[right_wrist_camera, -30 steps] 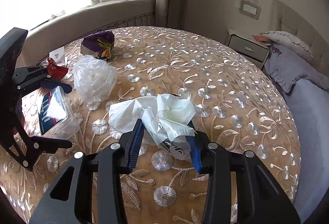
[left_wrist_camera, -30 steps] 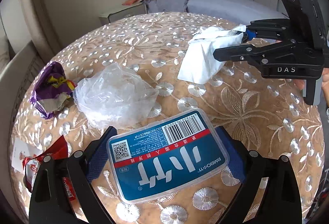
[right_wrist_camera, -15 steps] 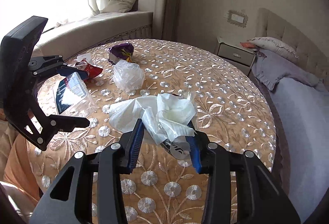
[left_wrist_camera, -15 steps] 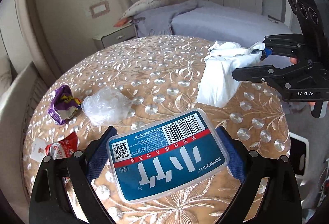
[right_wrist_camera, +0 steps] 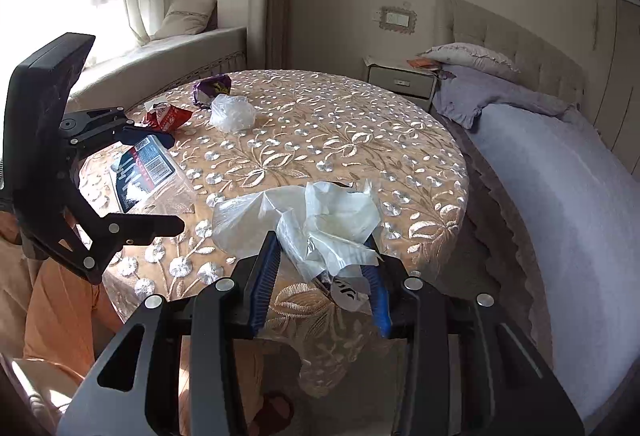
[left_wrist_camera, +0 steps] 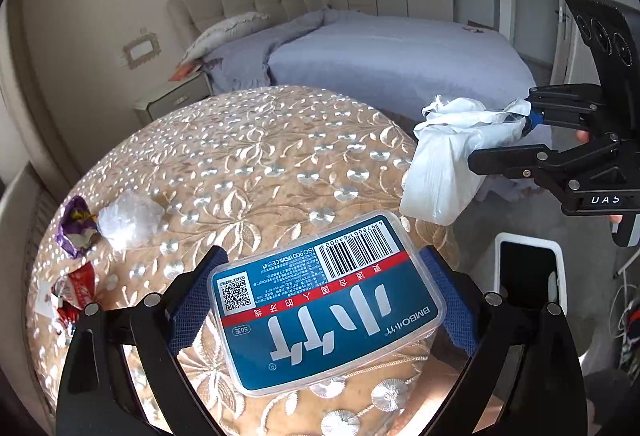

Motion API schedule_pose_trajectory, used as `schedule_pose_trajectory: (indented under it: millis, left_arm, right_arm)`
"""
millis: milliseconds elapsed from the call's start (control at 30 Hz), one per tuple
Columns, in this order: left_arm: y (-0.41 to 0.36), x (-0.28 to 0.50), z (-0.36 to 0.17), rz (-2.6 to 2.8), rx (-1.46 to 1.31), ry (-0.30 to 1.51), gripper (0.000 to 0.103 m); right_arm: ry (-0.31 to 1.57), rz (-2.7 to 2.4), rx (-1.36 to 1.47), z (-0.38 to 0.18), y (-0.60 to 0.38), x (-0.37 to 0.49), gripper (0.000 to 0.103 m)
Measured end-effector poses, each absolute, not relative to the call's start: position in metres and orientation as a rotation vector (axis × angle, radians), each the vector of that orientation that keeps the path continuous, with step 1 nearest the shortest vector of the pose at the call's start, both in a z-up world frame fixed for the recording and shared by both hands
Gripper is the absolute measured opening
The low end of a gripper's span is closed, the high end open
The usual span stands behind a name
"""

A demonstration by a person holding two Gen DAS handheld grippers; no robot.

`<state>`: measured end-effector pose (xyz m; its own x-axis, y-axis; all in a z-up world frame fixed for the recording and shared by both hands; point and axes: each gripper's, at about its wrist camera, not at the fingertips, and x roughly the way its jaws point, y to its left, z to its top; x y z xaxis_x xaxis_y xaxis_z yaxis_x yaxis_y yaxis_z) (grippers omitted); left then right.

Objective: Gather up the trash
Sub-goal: 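Carry the box and tissue over the white bin with both tools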

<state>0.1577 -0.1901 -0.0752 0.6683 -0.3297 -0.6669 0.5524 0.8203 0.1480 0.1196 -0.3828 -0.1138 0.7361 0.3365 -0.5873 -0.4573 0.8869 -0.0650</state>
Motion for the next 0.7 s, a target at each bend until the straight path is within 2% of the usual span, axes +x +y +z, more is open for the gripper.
schedule_pose_trajectory:
  millis: [700]
  left_arm:
    - [-0.351, 0.098, -0.144, -1.008, 0.532, 0.628, 0.093]
  right_arm:
    - [0.771, 0.132, -0.054, -0.191, -0.529, 0.005, 0.042]
